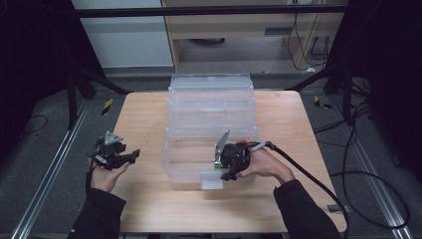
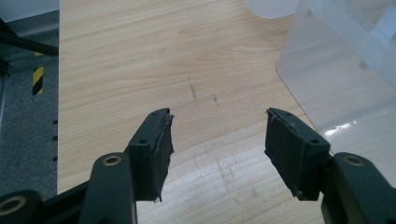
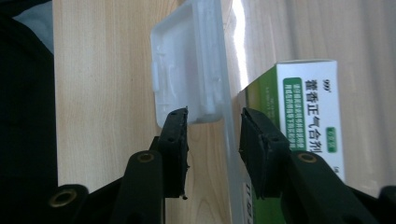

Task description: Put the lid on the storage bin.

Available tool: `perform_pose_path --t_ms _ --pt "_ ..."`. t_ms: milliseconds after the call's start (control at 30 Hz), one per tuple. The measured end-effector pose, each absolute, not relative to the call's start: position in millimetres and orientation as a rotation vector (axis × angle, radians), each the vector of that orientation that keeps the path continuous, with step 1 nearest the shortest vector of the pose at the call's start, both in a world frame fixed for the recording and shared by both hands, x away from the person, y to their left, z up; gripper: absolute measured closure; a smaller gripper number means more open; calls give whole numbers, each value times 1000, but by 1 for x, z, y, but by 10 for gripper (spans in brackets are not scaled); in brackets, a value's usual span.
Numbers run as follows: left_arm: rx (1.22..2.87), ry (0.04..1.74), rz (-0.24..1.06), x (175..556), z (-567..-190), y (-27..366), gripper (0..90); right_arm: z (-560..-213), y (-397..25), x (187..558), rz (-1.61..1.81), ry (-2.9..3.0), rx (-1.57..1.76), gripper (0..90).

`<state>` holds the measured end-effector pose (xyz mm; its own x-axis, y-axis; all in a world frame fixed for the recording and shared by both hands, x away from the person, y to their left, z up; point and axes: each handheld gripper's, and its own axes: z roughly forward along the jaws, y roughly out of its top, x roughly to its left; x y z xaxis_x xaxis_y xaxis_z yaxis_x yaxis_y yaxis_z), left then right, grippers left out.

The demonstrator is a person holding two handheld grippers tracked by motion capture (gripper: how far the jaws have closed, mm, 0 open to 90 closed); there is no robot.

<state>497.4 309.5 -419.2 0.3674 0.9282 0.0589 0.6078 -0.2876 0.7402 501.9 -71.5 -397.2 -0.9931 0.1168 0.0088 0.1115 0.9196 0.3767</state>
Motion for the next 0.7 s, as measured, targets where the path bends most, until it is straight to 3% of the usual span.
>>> perform_pose_path --t_ms 300,700 --pt "1995 1279 675 501 -405 308 410 -403 -67 504 578 3088 192 664" --pt "2045 1072 632 515 -378 295 415 -404 -67 505 585 3094 175 666"
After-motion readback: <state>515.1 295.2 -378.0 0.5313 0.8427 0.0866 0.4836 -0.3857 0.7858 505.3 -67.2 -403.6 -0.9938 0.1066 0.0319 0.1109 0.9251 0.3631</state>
